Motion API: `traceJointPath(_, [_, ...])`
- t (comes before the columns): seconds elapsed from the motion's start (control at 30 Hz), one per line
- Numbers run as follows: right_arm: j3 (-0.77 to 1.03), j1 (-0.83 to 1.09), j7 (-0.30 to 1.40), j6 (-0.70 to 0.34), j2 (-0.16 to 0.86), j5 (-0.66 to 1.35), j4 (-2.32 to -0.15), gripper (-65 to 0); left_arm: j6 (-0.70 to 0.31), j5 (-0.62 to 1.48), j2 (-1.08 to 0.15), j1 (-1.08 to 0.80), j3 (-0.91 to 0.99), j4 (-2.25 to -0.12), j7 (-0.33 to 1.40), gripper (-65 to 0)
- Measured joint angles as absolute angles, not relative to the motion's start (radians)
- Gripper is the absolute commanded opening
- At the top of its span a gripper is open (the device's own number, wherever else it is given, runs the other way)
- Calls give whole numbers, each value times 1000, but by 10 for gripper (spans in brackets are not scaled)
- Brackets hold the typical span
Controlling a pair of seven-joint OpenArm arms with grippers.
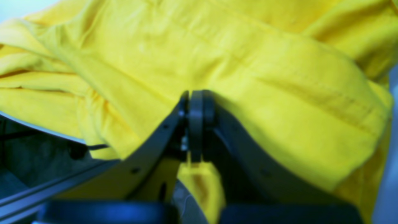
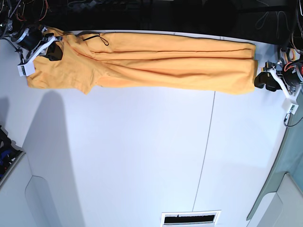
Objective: Layout the t-shirt on the table in an organized manner, then fold the t-shirt properly
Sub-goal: 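Regrasp the folded shirt ends with both grippers and straighten the strip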
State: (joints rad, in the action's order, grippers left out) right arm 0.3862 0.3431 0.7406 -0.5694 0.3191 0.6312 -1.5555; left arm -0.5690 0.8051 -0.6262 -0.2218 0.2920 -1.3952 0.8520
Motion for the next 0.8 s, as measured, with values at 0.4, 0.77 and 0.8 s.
traceJointPath(0.4, [386, 343, 741, -569, 319, 632, -1555, -650, -569, 861, -600, -249, 331, -1356, 860, -269])
traceJointPath(0.77, [386, 343, 742, -569, 319, 632, -1555, -650, -569, 786, -548, -258, 331, -1306, 838, -242])
traceJointPath(0.8, [386, 343, 745, -569, 319, 632, -1555, -650, -570, 782, -548, -257, 331, -1301, 830, -242])
